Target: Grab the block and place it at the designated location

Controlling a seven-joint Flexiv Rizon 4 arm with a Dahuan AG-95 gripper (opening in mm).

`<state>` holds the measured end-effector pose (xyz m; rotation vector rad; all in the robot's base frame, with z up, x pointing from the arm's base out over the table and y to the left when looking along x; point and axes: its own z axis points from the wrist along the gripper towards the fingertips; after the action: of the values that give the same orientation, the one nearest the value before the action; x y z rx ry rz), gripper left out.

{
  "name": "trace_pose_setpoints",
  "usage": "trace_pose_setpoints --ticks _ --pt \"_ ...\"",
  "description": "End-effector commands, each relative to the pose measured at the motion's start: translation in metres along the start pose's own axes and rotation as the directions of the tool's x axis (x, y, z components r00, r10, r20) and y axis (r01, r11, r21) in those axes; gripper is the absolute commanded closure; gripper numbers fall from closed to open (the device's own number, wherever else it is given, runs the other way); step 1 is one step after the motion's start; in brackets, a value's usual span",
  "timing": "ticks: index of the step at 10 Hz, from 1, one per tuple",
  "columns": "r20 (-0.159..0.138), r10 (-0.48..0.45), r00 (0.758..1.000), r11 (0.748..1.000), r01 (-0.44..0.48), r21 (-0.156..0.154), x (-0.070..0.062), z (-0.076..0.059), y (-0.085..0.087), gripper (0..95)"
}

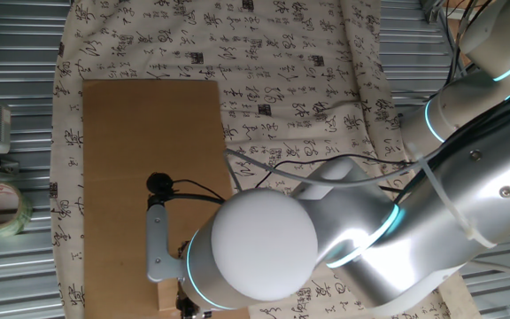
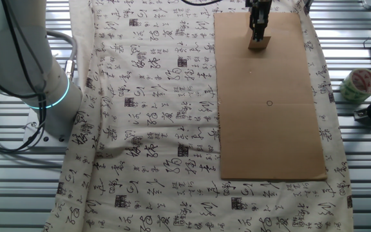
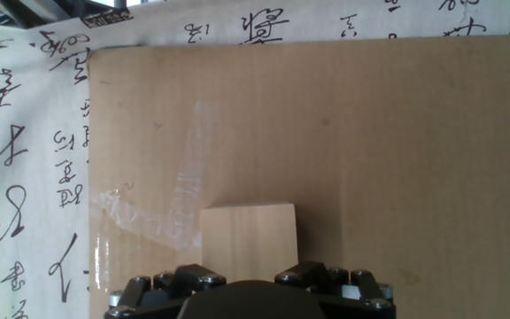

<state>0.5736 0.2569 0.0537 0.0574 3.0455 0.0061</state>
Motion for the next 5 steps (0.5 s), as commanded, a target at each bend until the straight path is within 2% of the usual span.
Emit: trace_pose_setpoints --ticks 1,5 --pt "0.0 0.004 1.0 1.0 -0.004 0.008 -0.0008 -0.0003 -0.0002 19.0" --pt "0.001 0.018 1.0 1.0 -0.018 0.007 -0.0017 -0.0009 0.0001 19.0"
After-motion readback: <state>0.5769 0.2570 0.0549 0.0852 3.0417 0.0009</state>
